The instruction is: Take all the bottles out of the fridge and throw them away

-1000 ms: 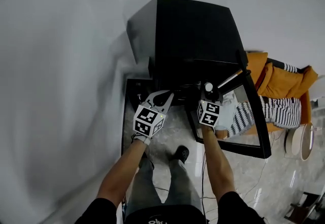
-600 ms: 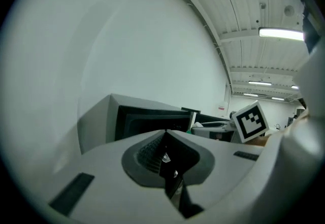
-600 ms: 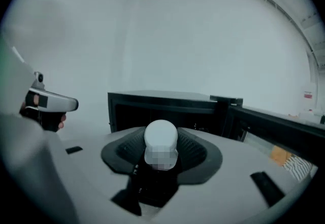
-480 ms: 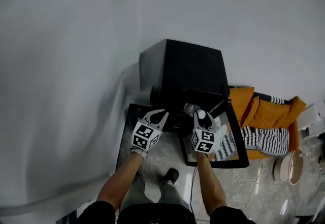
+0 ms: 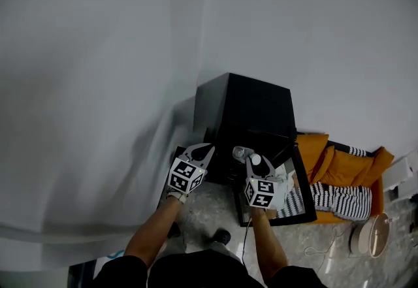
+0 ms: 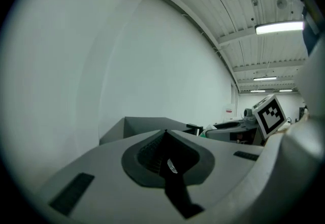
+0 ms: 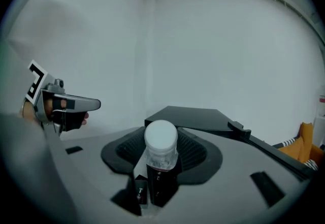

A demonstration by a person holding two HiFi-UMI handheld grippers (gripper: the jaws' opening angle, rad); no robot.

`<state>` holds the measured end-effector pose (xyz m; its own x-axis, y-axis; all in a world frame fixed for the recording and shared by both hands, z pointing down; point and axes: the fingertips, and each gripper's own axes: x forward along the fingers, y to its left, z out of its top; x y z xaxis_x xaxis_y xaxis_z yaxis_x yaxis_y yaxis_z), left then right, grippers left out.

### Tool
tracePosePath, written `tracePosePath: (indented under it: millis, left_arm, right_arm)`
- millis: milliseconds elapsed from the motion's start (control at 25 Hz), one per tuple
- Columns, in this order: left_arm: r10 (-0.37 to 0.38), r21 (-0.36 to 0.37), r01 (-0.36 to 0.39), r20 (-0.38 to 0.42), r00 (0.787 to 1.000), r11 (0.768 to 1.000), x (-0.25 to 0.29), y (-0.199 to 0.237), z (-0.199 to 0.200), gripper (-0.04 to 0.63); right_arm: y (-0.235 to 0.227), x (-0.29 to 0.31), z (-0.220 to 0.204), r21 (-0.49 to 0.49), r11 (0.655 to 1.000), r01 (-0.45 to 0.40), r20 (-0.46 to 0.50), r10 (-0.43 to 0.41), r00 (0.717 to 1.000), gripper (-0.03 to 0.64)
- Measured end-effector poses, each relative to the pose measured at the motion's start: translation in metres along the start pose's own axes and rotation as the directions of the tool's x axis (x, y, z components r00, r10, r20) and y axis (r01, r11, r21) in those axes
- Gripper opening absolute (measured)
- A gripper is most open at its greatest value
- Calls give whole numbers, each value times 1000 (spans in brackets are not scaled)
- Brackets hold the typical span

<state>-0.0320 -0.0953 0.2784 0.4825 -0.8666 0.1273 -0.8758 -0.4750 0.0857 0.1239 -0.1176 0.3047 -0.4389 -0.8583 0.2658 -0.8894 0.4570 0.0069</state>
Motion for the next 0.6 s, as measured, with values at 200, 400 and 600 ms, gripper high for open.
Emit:
tracePosePath:
  millis: [200,400,600]
  left_arm:
    - [56,6,-56,9,998,998,-20,18,4,3]
    - [116,9,-116,11,993,993,-37,39,5,3]
    - [178,-4,-178,11,984,984,-54,59,0,3]
  right_arm:
    - [33,6,1,-17,996,-83,-8,82,997,196]
    - [66,19,-1,-36,984,-173,-24,172,985,196]
    - [95,34,-4,-48,966,-254,-44,252,967,196]
